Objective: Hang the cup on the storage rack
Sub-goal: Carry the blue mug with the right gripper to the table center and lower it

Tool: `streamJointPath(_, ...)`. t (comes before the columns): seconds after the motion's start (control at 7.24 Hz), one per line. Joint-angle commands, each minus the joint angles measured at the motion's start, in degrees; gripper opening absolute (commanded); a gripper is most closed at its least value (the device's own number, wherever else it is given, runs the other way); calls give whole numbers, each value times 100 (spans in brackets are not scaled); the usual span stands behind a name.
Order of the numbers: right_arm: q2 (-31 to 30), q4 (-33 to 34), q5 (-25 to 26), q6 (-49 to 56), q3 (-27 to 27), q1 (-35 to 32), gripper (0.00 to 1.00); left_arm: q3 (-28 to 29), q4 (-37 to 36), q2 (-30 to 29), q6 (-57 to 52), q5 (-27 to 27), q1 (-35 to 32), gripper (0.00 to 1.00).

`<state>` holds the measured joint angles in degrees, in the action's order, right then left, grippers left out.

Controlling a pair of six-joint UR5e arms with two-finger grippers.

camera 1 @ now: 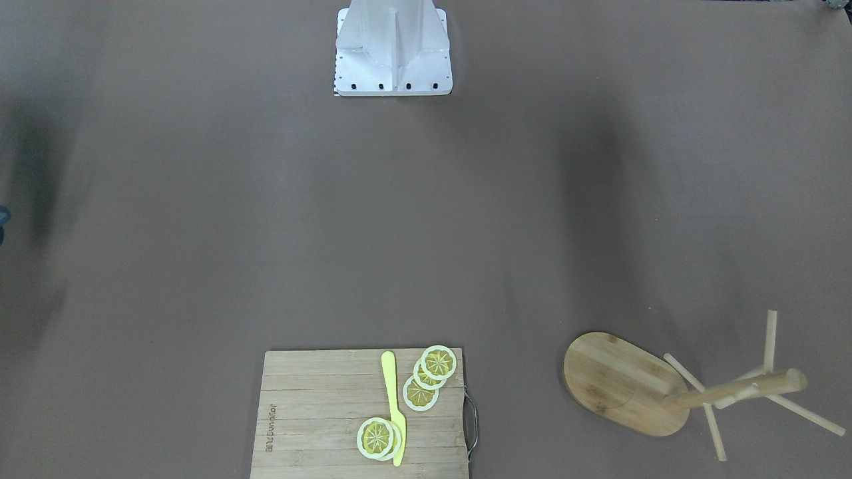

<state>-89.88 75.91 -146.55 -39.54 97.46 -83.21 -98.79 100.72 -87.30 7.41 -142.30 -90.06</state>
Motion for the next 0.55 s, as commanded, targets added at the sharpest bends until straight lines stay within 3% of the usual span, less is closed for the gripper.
streamJointPath(0.0,713,29,299,-2609,922,775,0,-17,0,37,-3,-17,-21,98)
streamJointPath(0.28,1862,282,1571,-4641,1082,2197,0,1,-9,64,-3,-26,-21,98)
streamJointPath(0.41,2678,1172,2160,-5076,1073,2839,0,1,-9,46,-3,-17,-21,98)
